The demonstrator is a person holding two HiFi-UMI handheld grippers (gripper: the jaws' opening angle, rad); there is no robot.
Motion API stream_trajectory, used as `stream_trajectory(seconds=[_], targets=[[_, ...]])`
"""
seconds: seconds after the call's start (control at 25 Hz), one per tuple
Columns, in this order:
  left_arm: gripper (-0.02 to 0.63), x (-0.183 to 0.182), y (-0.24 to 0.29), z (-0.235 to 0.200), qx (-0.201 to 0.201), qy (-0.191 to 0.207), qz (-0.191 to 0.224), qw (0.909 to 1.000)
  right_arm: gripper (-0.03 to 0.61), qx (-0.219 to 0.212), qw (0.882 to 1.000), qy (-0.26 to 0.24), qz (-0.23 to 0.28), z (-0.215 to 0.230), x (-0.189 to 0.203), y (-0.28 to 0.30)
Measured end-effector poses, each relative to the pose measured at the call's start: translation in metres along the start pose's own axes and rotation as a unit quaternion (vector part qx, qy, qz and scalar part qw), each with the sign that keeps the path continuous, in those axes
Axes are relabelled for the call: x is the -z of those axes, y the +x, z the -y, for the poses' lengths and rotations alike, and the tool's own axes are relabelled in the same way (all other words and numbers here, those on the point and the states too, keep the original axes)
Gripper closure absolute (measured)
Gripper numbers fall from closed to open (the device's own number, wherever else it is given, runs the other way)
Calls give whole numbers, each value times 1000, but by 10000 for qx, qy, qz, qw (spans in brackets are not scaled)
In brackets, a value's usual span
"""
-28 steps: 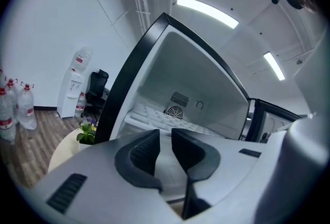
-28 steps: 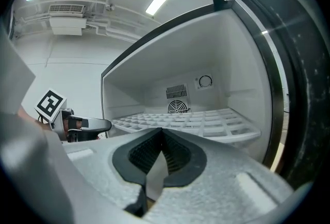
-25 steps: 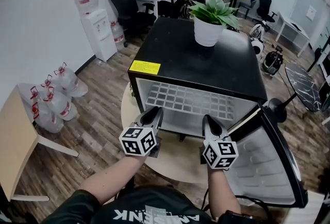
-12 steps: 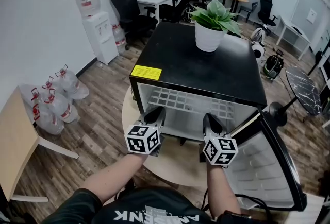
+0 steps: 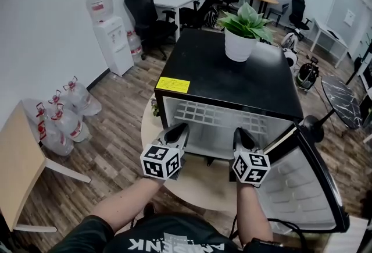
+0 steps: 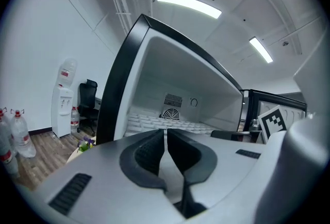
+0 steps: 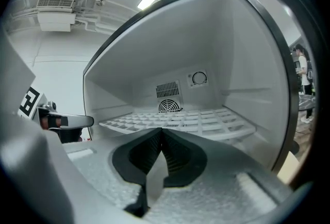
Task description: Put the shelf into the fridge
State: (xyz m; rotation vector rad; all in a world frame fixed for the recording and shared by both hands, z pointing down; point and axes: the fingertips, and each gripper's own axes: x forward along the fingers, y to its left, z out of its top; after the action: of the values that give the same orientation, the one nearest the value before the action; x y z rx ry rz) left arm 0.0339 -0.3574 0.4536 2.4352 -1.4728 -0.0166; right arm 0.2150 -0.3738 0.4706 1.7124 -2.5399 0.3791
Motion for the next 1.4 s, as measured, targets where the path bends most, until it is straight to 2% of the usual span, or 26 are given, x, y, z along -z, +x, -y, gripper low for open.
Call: stream_trajectory(seconds=[0.16,0.24,0.32,0.52,0.72,0.92,1.4], targets=[[602,-13,-17,2,222,161,52,9996,572,65,9998,-31,-196,-8,-2,2],[606,-17,-25,4,355,10,7,9994,572,95,9998,15,-193,-13,-4,-6],[612,-20,-31,9,508,-118,-37,9986,572,127,9998,102,-129,-16,-5,-20],[614,-25,-42,16,957,152,14,9953,572,200,9994,274,68,-34,-10,-49],[614,-36,-52,21,1133,419,137,9926,572,380,9990,51,216,-51,-29,-78],[614,-51,-65,22,1411,345,257,9891,572,422,9982,57,431,-67,-48,-107],[614,-94,-97,16,1416,913,859,9819,572,603,9961,106,634,-88,-67,-146]])
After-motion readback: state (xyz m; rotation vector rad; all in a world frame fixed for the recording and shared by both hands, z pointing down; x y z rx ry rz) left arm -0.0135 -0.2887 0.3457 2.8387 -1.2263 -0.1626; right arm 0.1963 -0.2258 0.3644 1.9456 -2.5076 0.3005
